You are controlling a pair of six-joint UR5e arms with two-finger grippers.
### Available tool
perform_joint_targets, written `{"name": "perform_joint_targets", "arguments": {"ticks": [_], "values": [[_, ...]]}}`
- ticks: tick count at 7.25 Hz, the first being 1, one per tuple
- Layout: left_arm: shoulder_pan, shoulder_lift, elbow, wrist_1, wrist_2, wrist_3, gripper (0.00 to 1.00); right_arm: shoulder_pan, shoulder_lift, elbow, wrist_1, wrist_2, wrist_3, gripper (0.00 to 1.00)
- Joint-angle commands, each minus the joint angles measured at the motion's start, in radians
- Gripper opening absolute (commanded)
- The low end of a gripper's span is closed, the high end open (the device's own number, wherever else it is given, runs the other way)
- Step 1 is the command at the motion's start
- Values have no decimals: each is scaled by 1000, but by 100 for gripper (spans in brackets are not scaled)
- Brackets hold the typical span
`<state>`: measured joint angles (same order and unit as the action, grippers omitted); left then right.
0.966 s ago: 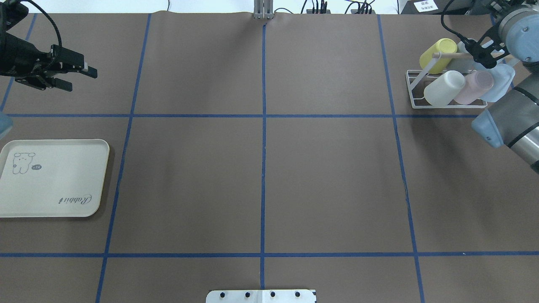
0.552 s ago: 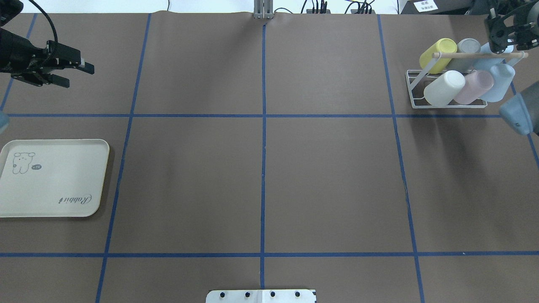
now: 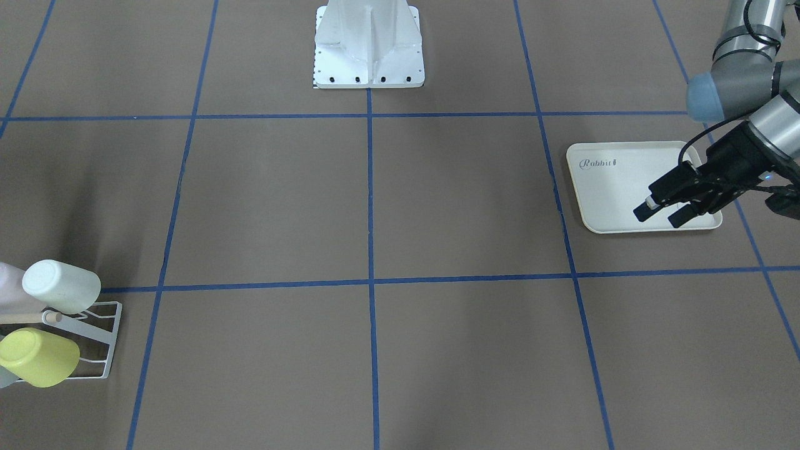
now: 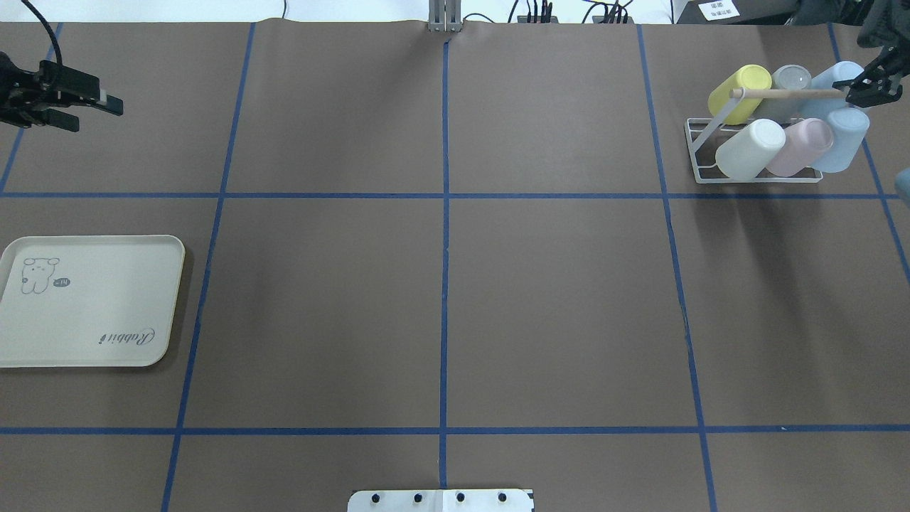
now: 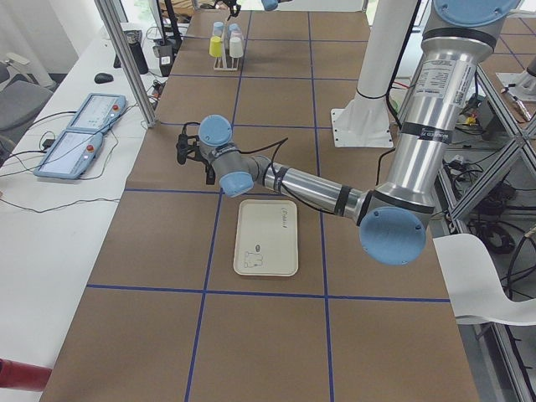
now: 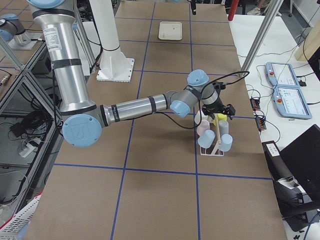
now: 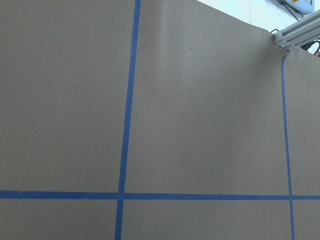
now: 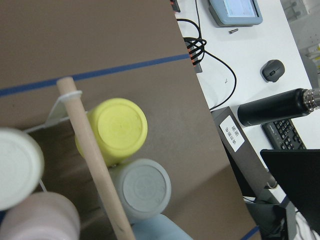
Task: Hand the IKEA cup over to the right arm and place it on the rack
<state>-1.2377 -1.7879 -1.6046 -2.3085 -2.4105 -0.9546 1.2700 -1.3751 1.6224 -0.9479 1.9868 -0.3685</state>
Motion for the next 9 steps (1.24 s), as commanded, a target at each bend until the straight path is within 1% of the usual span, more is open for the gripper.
{"name": "perform_joint_targets", "arguments": {"ticks": [1,2,3,4,5,6,7,8,9], "values": [[-77,71,-6,90,36,275,100,5,-30,80,-8,113,442,99],[-109,122,-11,124,39,352,100,5,-28,97,-11,166,565,99],[-120,178,-14,159,42,457,100,12,-42,103,-14,191,580,100],[-165,197,-20,225,42,558,100,31,-62,111,-38,196,579,100],[-208,212,-34,326,44,670,100,34,-59,128,-123,210,577,100],[-244,214,-49,459,69,774,100,34,-55,166,-232,216,570,100],[-268,219,-111,645,82,859,100,34,-58,198,-317,216,563,100],[-322,273,-192,773,109,955,100,37,-59,217,-369,216,563,100],[-337,385,-258,776,161,994,100,45,-59,228,-423,225,562,100]]}}
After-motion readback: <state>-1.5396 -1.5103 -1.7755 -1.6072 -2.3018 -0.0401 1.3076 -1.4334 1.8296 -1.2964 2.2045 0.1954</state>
